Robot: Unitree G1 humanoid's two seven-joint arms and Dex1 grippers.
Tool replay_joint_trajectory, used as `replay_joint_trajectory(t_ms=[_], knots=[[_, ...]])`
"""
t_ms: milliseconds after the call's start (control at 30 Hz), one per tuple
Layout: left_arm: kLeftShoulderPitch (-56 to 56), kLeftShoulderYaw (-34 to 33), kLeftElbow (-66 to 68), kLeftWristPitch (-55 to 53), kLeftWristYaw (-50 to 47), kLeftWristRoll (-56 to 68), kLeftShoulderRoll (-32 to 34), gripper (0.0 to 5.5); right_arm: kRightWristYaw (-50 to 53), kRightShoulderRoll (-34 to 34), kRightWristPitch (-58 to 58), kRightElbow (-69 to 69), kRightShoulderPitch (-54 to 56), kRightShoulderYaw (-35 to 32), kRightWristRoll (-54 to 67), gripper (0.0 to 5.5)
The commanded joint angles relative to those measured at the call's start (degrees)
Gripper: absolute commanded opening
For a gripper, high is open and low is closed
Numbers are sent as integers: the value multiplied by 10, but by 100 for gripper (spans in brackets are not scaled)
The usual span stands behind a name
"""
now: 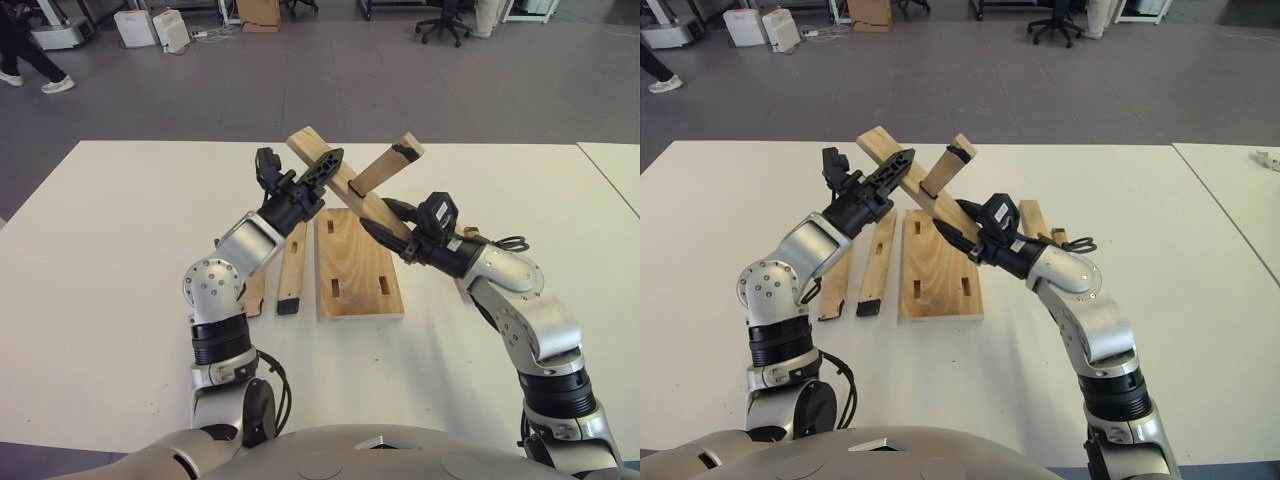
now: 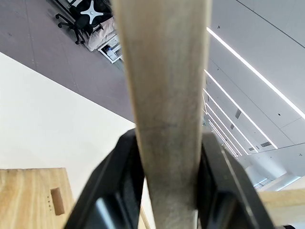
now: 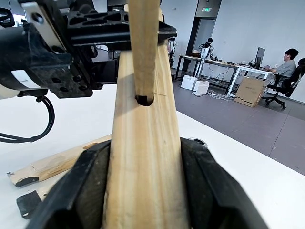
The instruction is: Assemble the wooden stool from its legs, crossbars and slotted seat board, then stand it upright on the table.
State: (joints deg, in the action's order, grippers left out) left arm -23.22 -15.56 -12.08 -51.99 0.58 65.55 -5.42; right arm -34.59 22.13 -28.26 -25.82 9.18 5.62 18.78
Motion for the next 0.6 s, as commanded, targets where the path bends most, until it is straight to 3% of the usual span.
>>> replay_joint_trajectory(t_ms=[33, 67, 100, 200, 400, 467, 600], knots=[[22, 5, -16, -3, -12, 22, 3, 102, -6, 9, 23, -10, -6, 11, -9, 208], [28, 8, -21, 6, -12, 9, 6, 102, -7, 10, 23, -11, -9, 12, -9, 208], [34, 10, -28, 16, -12, -2, 11, 102, -7, 10, 21, -11, -10, 13, -7, 246], [60, 9, -50, 41, -17, -30, 30, 102, 4, 9, 15, -16, -16, 7, -4, 295], [164, -54, -187, 65, -79, -28, 89, 102, 4, 101, 65, 61, -103, -6, -99, 298], [195, -58, -235, 65, -104, -51, 117, 102, -3, 121, 81, 93, -119, 7, -130, 298], [261, -30, -286, 60, -145, -31, 105, 102, -30, 143, 99, 120, -145, 56, -172, 298]])
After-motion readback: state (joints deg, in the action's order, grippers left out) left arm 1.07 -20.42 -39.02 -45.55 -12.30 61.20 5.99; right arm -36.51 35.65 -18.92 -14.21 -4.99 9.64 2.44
